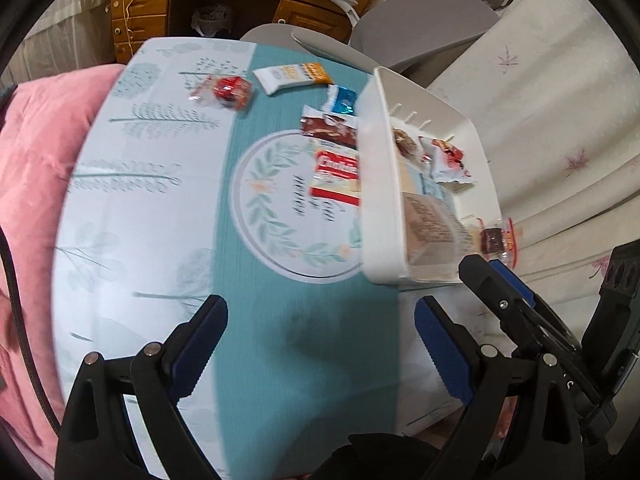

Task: Organize snacks
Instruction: 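Move both open tools toward the red round snack and Cookies packet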

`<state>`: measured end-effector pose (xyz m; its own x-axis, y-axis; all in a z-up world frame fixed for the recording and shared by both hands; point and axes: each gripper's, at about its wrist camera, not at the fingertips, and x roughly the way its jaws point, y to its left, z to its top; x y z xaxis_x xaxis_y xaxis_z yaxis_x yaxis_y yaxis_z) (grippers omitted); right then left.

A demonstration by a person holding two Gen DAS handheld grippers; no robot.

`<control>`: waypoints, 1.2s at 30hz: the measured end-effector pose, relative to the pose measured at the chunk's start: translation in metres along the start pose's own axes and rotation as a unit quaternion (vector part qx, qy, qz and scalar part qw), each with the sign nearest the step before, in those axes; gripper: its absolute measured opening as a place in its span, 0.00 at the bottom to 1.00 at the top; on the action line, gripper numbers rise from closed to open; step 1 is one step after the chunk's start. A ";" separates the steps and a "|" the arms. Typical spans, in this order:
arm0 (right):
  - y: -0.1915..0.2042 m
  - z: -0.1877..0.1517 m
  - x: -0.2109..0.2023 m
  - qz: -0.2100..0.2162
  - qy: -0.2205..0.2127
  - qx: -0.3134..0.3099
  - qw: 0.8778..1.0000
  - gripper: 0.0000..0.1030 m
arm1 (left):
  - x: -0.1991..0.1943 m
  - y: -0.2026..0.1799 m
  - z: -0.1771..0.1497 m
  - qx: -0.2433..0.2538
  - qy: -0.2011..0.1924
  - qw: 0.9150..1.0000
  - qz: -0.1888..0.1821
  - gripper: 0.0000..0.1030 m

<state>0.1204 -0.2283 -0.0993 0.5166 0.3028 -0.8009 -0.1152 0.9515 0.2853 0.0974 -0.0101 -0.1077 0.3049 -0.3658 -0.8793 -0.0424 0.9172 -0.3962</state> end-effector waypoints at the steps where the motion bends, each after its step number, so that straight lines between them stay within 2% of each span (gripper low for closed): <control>1: 0.008 -0.001 0.003 0.000 0.000 0.001 1.000 0.77 | -0.002 0.007 0.002 0.002 0.002 1.000 0.004 0.91; 8: 0.057 -0.007 0.021 -0.001 -0.007 0.013 1.000 0.75 | -0.016 0.055 0.028 0.021 0.009 0.999 0.023 0.91; 16: 0.093 -0.009 0.052 -0.022 0.011 0.061 0.998 0.61 | -0.024 0.093 0.079 0.048 0.008 0.998 0.031 0.91; 19: 0.100 -0.004 0.064 -0.038 0.016 0.092 0.995 0.60 | -0.020 0.101 0.102 0.064 0.017 0.997 0.032 0.91; 23: 0.100 0.004 0.078 -0.052 0.022 0.164 0.985 0.60 | -0.015 0.107 0.130 0.078 0.017 0.996 0.032 0.91; 29: 0.092 0.015 0.107 -0.067 0.054 0.267 0.960 0.60 | 0.004 0.108 0.164 0.088 0.027 0.995 0.041 0.91; 36: 0.085 0.031 0.129 -0.112 0.040 0.298 0.947 0.60 | 0.035 0.106 0.190 0.094 0.039 0.994 0.046 0.91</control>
<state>0.2039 -0.1105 -0.1620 0.4034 0.1231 -0.9067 0.5013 0.7992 0.3315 0.2841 0.1039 -0.1302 0.2328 -0.2835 -0.9303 0.1136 0.9580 -0.2635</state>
